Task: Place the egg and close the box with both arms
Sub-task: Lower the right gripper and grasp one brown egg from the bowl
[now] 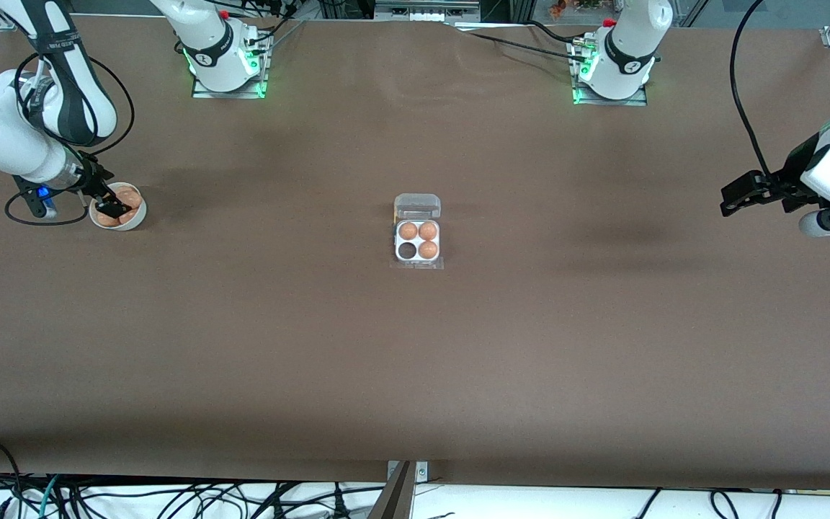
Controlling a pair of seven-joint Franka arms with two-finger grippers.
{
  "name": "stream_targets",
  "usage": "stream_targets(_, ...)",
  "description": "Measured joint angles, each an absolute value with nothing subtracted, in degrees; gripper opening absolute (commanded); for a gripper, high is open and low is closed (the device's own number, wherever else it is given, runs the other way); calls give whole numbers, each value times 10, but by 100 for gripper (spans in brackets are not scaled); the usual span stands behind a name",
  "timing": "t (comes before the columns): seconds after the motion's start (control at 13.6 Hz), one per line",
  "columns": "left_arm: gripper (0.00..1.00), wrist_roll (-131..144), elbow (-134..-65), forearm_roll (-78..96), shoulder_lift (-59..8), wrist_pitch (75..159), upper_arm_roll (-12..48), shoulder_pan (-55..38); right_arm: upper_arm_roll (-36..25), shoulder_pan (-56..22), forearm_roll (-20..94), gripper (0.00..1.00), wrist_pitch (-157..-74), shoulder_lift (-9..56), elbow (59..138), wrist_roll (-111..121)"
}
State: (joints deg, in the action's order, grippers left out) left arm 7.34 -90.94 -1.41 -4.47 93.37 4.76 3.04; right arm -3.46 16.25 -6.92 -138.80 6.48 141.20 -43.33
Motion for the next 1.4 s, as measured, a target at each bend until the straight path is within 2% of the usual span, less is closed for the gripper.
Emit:
stream_targets(0.29,100,73,-909,-14,-45,934,48,30,-34,162,-70,98,-1389,75,1412,-433)
stream_targets(0.66,100,73,-909,-14,-46,934,48,30,-32,161,-70,69,-1393,85,1409,-433)
stream_targets(0.96,100,73,-909,-14,-46,934,48,30,-31,161,-72,59,-1392,91,1402,-433)
stream_targets(1.4,100,73,-909,-14,-47,934,48,30,-30,155,-73,49,-1393,104,1384,-432)
